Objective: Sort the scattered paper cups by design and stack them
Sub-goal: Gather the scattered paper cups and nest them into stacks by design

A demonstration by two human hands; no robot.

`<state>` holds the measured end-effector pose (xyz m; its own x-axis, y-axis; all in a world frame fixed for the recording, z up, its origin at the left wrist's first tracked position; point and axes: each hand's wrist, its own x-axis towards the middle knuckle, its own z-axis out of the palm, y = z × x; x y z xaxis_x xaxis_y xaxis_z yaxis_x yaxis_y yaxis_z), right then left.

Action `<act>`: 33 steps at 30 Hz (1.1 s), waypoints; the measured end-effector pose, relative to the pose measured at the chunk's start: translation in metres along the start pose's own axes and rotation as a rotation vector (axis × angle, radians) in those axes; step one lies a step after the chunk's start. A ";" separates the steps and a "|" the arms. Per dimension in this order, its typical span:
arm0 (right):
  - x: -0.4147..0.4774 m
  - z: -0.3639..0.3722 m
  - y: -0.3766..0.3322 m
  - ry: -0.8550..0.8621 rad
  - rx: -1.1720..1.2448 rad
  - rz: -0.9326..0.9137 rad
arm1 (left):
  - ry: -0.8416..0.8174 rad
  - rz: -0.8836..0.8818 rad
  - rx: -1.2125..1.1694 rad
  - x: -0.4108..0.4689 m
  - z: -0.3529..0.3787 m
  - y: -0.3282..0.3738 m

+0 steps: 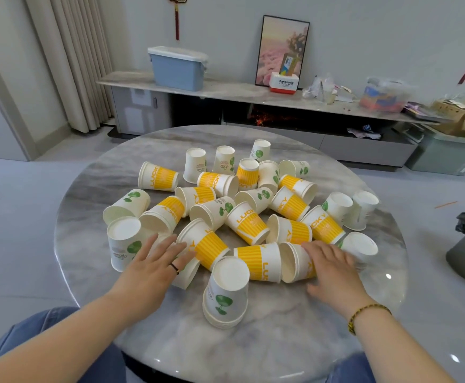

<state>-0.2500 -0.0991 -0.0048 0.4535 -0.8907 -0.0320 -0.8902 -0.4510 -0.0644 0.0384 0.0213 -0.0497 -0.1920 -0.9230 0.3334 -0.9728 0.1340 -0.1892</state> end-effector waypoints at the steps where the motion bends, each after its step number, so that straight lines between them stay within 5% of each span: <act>1: 0.000 0.001 0.001 0.005 -0.010 -0.004 | -0.005 0.006 0.005 0.004 0.001 -0.001; 14: -0.003 0.005 0.002 -0.062 0.043 0.019 | 0.117 -0.088 -0.070 0.006 -0.002 -0.005; 19: -0.005 0.006 -0.003 -0.095 0.069 0.036 | 0.144 -0.309 -0.367 0.002 -0.031 -0.004; 26: -0.021 -0.003 0.002 -0.112 0.149 0.111 | 0.314 -0.606 -1.207 0.015 -0.078 0.022; 30: -0.033 -0.011 -0.003 -0.023 0.225 0.186 | 0.297 -0.543 -1.553 0.030 -0.090 0.038; 33: -0.039 -0.012 -0.006 0.034 0.281 0.162 | 0.222 -0.476 -1.565 0.039 -0.087 0.054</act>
<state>-0.2626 -0.0626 0.0087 0.3007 -0.9532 -0.0313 -0.9019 -0.2735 -0.3343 -0.0331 0.0239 0.0330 0.2635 -0.9372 0.2286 -0.0981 0.2097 0.9728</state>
